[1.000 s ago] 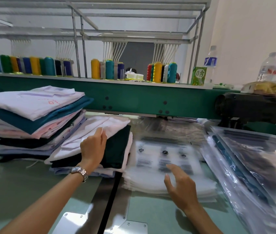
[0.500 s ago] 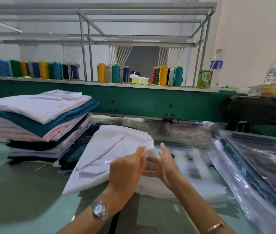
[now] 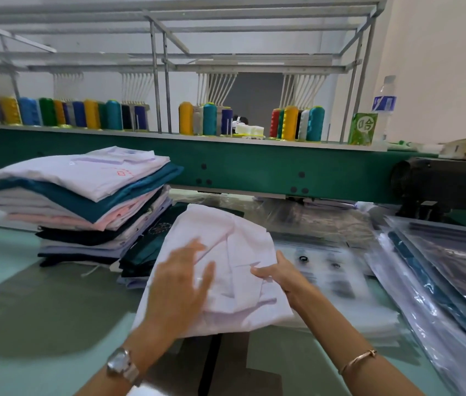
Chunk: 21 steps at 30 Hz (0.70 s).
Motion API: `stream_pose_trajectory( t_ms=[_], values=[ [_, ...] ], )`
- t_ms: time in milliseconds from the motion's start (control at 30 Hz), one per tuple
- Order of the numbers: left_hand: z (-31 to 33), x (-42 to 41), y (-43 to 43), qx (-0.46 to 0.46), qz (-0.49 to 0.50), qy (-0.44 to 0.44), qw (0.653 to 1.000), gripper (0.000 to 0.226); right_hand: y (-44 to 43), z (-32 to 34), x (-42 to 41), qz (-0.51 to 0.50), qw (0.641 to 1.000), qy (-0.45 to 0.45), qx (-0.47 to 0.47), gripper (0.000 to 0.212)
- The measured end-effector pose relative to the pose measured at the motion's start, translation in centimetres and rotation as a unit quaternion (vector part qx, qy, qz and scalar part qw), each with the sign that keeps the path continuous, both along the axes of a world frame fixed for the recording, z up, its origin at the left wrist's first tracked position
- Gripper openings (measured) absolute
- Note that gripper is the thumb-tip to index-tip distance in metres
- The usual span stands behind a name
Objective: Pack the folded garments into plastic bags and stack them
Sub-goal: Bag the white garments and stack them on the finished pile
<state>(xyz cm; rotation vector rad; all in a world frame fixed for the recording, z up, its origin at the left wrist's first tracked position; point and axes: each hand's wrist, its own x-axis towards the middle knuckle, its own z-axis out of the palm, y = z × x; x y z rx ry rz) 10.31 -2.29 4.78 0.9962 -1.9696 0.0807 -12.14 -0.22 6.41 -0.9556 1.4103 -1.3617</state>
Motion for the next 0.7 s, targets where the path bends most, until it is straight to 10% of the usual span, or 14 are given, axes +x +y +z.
stream_pose_trajectory(
  t_ms=[100,233,433,700],
  values=[
    [-1.1,3.9,-4.0,0.203,0.173,-0.048,0.963,0.072,0.2,-0.7,0.1,0.003,1.000,0.000,-0.012,0.056],
    [-2.4,6.0,-5.5,0.483,-0.007,0.155,0.862,0.070,0.8,-1.2,0.2,0.023,0.999,0.032,-0.017,0.066],
    [-0.4,6.4,-5.1,0.594,-0.145,0.265,0.745,0.055,2.3,-1.2,-0.5,0.076,0.992,0.098,-0.022,0.099],
    [3.2,0.1,-0.1,0.440,-0.225,0.174,0.852,0.041,5.0,1.2,-1.5,0.064,0.975,0.210,-0.035,0.056]
  ],
)
